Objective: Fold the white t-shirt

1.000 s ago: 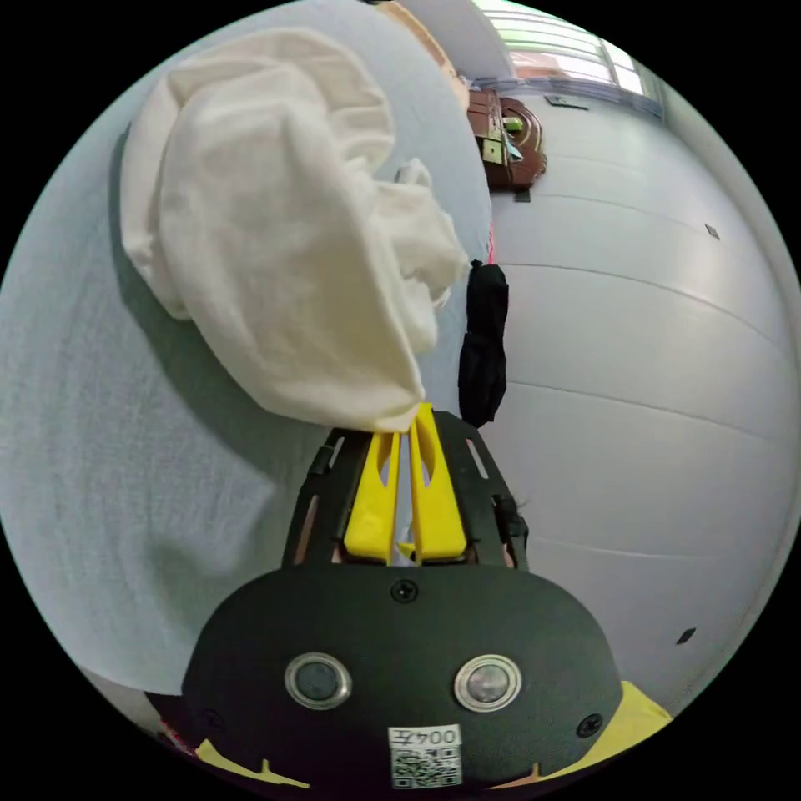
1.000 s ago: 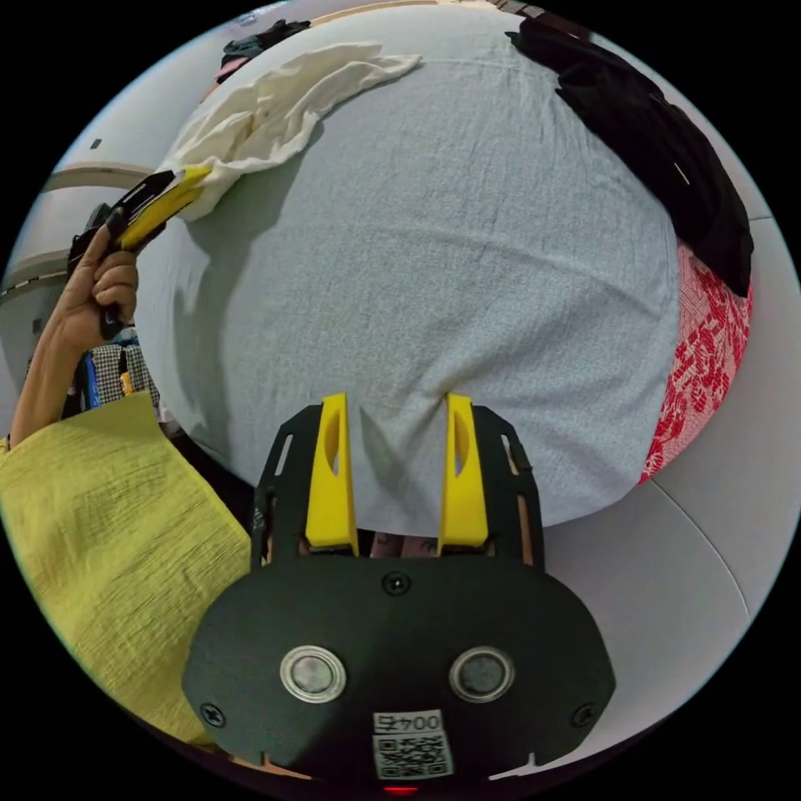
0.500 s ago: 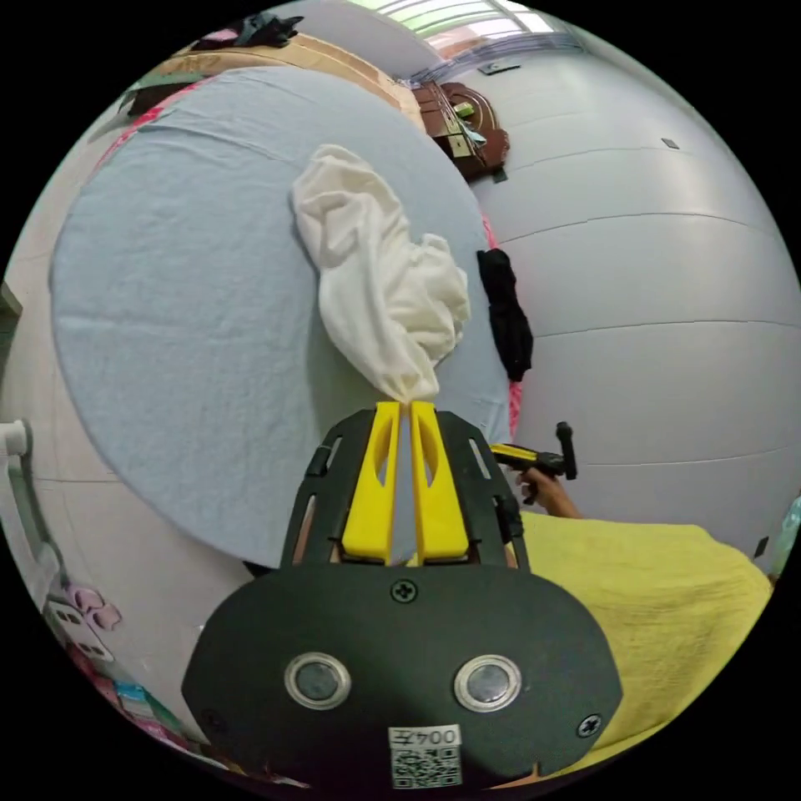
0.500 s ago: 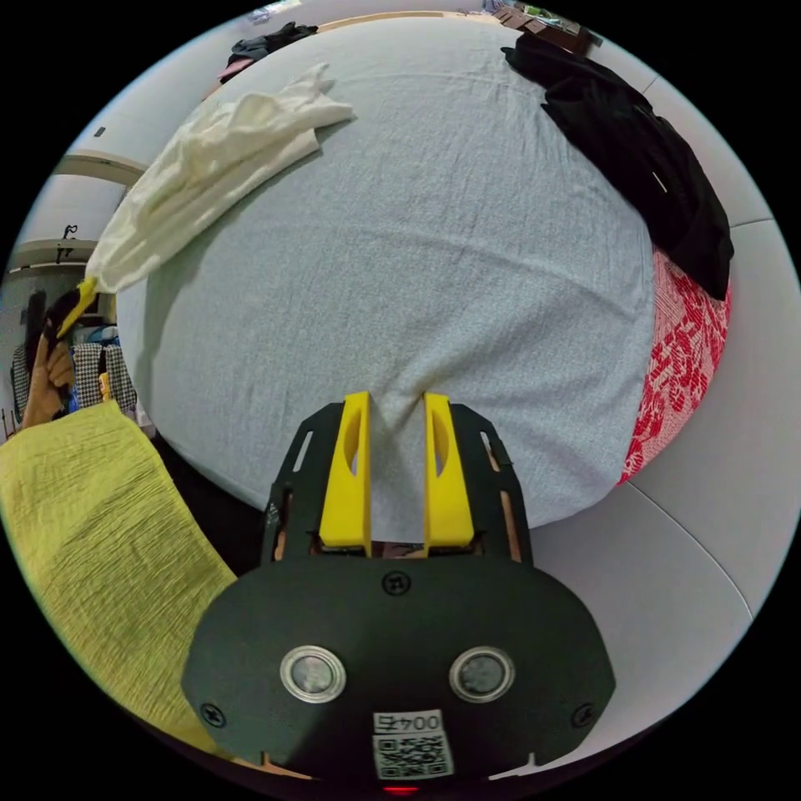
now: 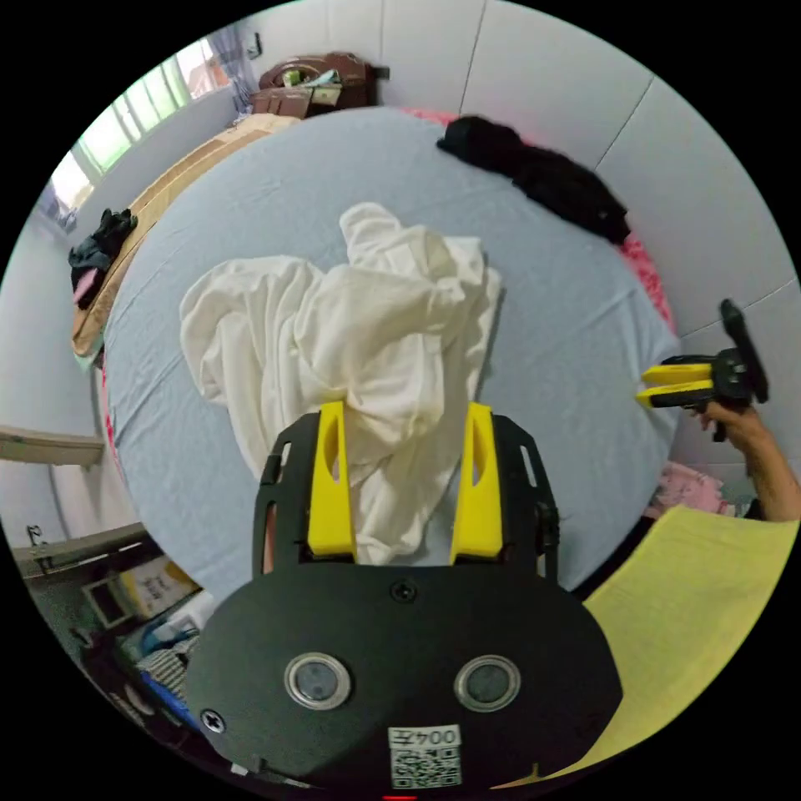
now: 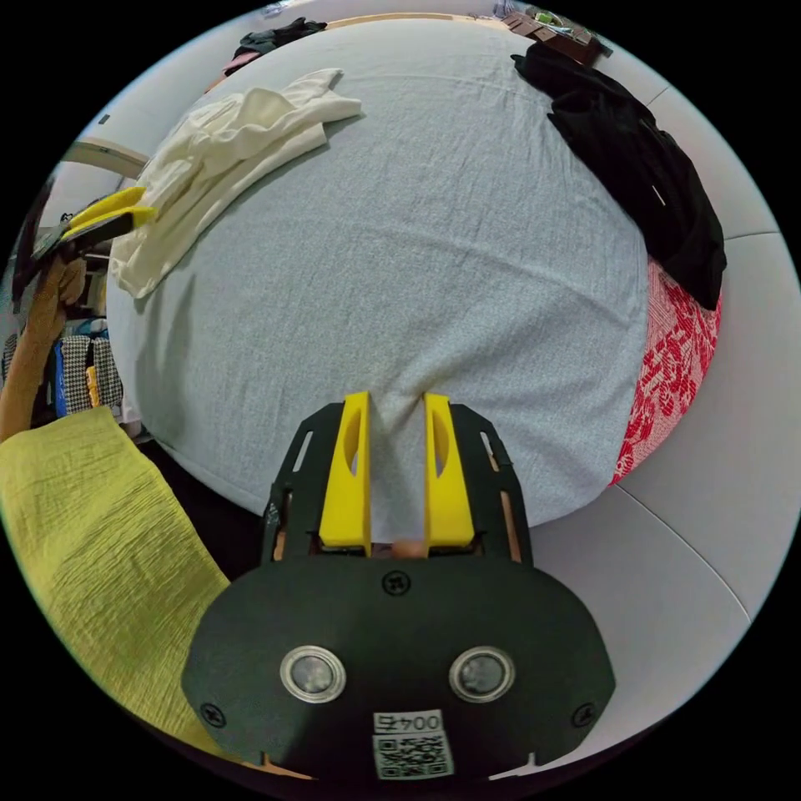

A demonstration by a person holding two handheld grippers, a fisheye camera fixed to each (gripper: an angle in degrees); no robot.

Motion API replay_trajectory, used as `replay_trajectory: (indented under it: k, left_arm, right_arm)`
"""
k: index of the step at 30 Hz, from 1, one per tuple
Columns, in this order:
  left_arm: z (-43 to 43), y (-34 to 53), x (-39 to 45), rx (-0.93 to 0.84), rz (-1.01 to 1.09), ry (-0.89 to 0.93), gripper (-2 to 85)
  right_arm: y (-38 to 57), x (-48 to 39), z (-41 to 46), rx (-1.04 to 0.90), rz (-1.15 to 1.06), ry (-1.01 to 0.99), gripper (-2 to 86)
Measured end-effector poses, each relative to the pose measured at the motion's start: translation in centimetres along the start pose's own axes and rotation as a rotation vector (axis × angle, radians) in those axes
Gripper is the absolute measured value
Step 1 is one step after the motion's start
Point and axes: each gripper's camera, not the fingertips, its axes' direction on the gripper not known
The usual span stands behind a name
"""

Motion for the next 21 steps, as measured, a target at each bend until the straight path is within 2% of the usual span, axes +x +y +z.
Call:
replay_trajectory:
  k: [3, 5, 12, 15, 17, 21]
  left_arm:
    - [-0.6, -0.7, 0.3, -0.012, -0.001, -0.088, 9.3]
    - [-3.2, 0.0, -0.8, 0.075, -0.039, 0.006, 4.9]
    - [-7.5, 2.2, -6.6, 0.164, -0.208, 0.17, 2.0]
    - [-11.1, 3.8, -10.2, 0.262, -0.307, 0.205, 1.6]
    - [-15.3, 5.8, -13.0, 0.375, -0.374, 0.159, 1.4]
    - [-20.1, 9.9, -17.8, 0.485, -0.491, 0.098, 1.3]
  right_arm:
    - [-0.3, -0.6, 0.7, 0.018, -0.027, 0.033, 8.4]
    - [-0.7, -0.9, 1.1, 0.024, -0.032, 0.037, 8.4]
    - [-3.4, -0.1, 2.6, 0.003, 0.02, -0.004, 6.1]
    - [-4.7, 0.4, 3.3, -0.007, 0.033, -0.038, 6.0]
    - [-5.5, 0.5, 3.7, -0.012, 0.038, -0.05, 6.0]
    - [-7.3, -0.1, 4.6, -0.022, 0.019, -0.027, 6.0]
